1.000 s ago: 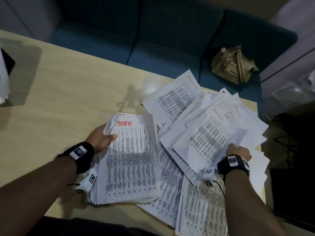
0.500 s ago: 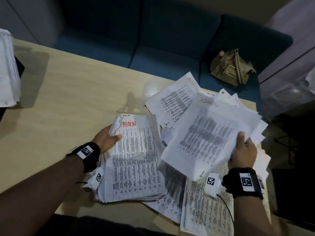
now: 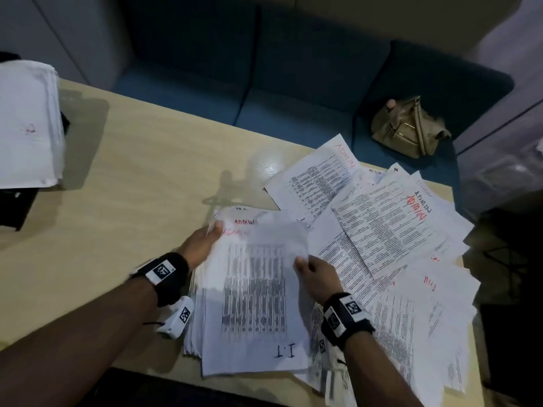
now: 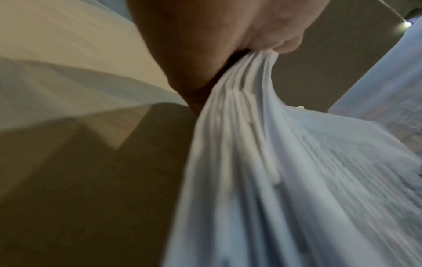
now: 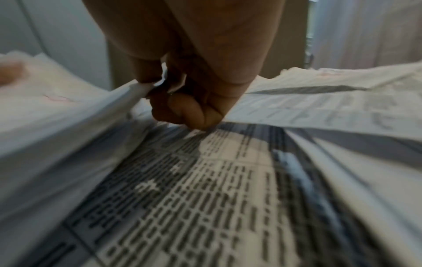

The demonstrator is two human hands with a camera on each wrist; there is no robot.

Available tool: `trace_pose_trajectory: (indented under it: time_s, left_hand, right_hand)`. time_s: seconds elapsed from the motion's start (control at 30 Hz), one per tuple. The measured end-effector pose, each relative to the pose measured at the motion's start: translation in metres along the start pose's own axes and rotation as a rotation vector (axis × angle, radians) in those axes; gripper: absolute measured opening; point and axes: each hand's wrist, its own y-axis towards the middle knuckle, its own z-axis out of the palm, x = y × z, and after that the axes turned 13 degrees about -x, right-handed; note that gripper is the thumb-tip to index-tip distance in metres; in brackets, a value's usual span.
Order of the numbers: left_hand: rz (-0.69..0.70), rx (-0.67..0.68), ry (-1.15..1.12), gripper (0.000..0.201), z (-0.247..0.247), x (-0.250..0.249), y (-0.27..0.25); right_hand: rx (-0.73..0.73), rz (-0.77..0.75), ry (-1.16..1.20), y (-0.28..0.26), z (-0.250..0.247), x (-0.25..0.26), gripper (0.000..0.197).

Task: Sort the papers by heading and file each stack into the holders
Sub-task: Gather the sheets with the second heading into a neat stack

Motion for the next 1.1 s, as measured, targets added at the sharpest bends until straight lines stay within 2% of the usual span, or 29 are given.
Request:
trace_pose_trajectory:
  time_s: [0.03,0.07,0.13,0.2,0.3,0.4,0.5,0.57,0.63,0.67,0.7,0.73,0.8,0.83,0.93,1.0,1.1]
  left_hand:
    - [0.006,0.003,0.001,0.104,-0.002,0.003,0.0]
    - [0.015,-0.007,-0.004,0.094,-0.001,0.004,-0.002]
    - [0.04,-0.043,0.0,0.061,-0.002,0.009,-0.003]
    - [0.06,-0.068,-0.013,0.048,-0.005,0.017,-0.001]
    - [0.052,-0.05,-0.09,0.051,-0.016,0.027,-0.001]
    - [0.026,0.003,-0.107,0.058,-0.023,0.033,0.0]
    - [0.101,-0.007,-0.121,0.069,-0.026,0.027,0.001]
    - [0.173,-0.07,-0.112,0.075,-0.023,0.017,0.002]
    - [0.198,-0.118,-0.124,0.063,-0.02,0.007,0.002]
    - [0.193,-0.124,-0.164,0.048,-0.018,0.004,0.003]
    - [0.173,-0.124,-0.191,0.031,-0.018,0.0,0.002]
    - [0.144,-0.137,-0.219,0.024,-0.018,0.0,0.003]
    - [0.107,-0.145,-0.267,0.043,-0.02,0.008,0.007]
    - [0.104,-0.154,-0.281,0.046,-0.021,0.01,0.008]
    - [0.13,-0.204,-0.228,0.028,-0.018,0.016,0.011]
    - [0.172,-0.228,-0.176,0.036,-0.016,0.022,0.013]
    - [0.218,-0.232,-0.141,0.045,-0.016,0.022,0.015]
  right_hand:
    - [0.006,-0.029,-0.035,0.001,0.004,0.007,0.046]
    - [-0.008,-0.055,-0.052,0.004,0.009,0.013,0.046]
    - [-0.063,-0.06,-0.095,0.008,0.017,0.024,0.048]
    - [-0.118,-0.014,-0.092,0.01,0.026,0.029,0.049]
    - [-0.189,0.047,0.046,0.001,0.037,0.033,0.049]
    - [-0.253,0.084,0.146,-0.008,0.044,0.036,0.037]
    - [-0.243,0.04,0.183,-0.007,0.048,0.038,0.033]
    - [-0.251,-0.012,0.198,-0.005,0.052,0.036,0.036]
    - [-0.284,-0.069,0.226,-0.004,0.051,0.037,0.037]
    - [-0.291,-0.101,0.226,-0.003,0.049,0.038,0.038]
    - [-0.278,-0.139,0.219,-0.004,0.045,0.039,0.039]
    - [-0.241,-0.184,0.193,-0.005,0.04,0.042,0.039]
    - [-0.13,-0.271,0.131,-0.013,0.029,0.05,0.03]
    - [-0.075,-0.314,0.104,-0.019,0.026,0.053,0.023]
    - [0.046,-0.418,0.026,-0.032,0.025,0.059,0.008]
    - [0.059,-0.433,-0.019,-0.028,0.025,0.063,0.005]
    - [0.043,-0.352,-0.066,-0.012,0.029,0.066,0.021]
